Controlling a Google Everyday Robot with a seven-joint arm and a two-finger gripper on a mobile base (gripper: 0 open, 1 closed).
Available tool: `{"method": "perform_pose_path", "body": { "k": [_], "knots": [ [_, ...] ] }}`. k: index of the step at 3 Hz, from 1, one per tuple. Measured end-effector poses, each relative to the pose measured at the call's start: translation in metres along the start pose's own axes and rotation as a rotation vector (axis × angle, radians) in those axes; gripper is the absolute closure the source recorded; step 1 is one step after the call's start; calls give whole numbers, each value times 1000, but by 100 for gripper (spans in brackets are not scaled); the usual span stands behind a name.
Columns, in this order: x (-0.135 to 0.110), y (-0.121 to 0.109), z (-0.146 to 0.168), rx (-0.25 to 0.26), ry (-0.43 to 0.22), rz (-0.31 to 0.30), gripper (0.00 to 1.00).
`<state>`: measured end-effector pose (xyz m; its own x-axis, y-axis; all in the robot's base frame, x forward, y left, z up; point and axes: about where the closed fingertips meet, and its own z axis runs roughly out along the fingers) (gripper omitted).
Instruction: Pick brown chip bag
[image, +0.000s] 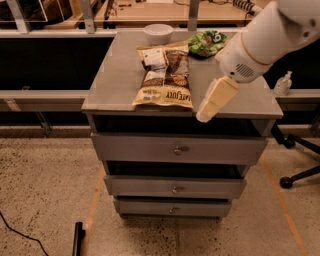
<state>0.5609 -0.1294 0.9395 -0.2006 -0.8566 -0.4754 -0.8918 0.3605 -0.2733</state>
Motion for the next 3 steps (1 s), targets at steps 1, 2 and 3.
{"method": "perform_pose_path", "body": {
  "k": [1, 2, 3],
  "knots": [
    [-11, -15, 0, 58, -43, 4, 0],
    [-10, -14, 0, 56, -41, 3, 0],
    [-15, -26, 12, 81, -40, -5, 0]
  ]
}}
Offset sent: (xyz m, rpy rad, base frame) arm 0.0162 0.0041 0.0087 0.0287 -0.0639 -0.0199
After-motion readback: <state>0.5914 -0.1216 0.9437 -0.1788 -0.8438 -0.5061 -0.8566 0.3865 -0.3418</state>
